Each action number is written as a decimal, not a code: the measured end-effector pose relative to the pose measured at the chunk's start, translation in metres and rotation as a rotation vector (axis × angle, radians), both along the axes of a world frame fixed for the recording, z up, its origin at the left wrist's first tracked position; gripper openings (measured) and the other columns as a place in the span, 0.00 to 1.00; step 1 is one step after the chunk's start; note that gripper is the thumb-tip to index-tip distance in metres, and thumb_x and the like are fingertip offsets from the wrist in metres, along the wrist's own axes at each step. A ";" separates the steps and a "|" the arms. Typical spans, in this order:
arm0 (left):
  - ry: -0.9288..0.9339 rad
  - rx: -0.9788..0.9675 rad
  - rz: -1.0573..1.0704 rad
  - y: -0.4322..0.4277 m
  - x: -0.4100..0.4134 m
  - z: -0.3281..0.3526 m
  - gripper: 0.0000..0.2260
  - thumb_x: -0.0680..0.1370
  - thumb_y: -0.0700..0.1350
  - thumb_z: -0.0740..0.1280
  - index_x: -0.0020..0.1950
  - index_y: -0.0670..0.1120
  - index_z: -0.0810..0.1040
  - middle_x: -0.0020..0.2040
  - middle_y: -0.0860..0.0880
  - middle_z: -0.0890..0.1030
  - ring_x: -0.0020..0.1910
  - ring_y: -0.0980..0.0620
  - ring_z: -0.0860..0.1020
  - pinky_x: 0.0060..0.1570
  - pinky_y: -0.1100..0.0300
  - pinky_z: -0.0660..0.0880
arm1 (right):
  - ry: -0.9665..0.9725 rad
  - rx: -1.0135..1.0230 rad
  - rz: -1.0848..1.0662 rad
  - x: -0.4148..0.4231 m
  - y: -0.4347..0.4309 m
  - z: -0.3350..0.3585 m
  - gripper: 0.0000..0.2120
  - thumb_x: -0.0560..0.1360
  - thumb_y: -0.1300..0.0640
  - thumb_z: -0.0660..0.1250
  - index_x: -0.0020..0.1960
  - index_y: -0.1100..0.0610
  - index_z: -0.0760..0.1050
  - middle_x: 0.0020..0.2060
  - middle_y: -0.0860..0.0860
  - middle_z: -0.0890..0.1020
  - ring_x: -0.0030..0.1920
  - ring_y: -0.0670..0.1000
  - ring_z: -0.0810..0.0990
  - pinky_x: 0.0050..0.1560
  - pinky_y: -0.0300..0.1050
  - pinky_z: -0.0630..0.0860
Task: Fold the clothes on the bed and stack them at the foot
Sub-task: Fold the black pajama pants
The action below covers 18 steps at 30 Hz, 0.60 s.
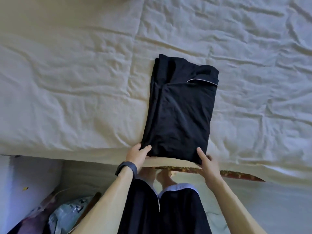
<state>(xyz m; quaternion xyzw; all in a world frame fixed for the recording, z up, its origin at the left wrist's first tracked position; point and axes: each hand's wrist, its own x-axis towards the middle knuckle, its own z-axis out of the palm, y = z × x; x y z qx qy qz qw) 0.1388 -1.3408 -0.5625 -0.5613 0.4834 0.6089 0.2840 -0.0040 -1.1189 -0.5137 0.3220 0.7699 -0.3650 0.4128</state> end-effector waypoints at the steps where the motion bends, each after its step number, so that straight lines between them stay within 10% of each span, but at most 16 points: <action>1: 0.003 0.028 0.046 -0.002 -0.001 -0.002 0.20 0.79 0.60 0.66 0.65 0.49 0.75 0.63 0.54 0.78 0.61 0.46 0.78 0.64 0.46 0.74 | -0.058 -0.090 -0.024 0.003 0.009 -0.004 0.21 0.77 0.41 0.71 0.61 0.55 0.76 0.56 0.52 0.85 0.50 0.50 0.86 0.47 0.53 0.83; 11: 0.114 -0.162 0.283 0.019 0.019 0.000 0.05 0.78 0.48 0.70 0.50 0.49 0.84 0.47 0.51 0.87 0.48 0.50 0.84 0.40 0.56 0.80 | 0.152 -0.248 -0.103 0.030 0.051 -0.027 0.19 0.74 0.43 0.76 0.54 0.58 0.82 0.49 0.54 0.87 0.47 0.52 0.87 0.44 0.50 0.84; 18: 0.017 -0.256 0.669 0.075 0.050 0.033 0.14 0.76 0.46 0.75 0.56 0.42 0.76 0.51 0.46 0.82 0.48 0.46 0.81 0.45 0.52 0.80 | 0.094 -0.324 -0.277 0.064 0.073 -0.014 0.10 0.77 0.51 0.74 0.53 0.58 0.81 0.49 0.52 0.87 0.47 0.50 0.86 0.41 0.40 0.81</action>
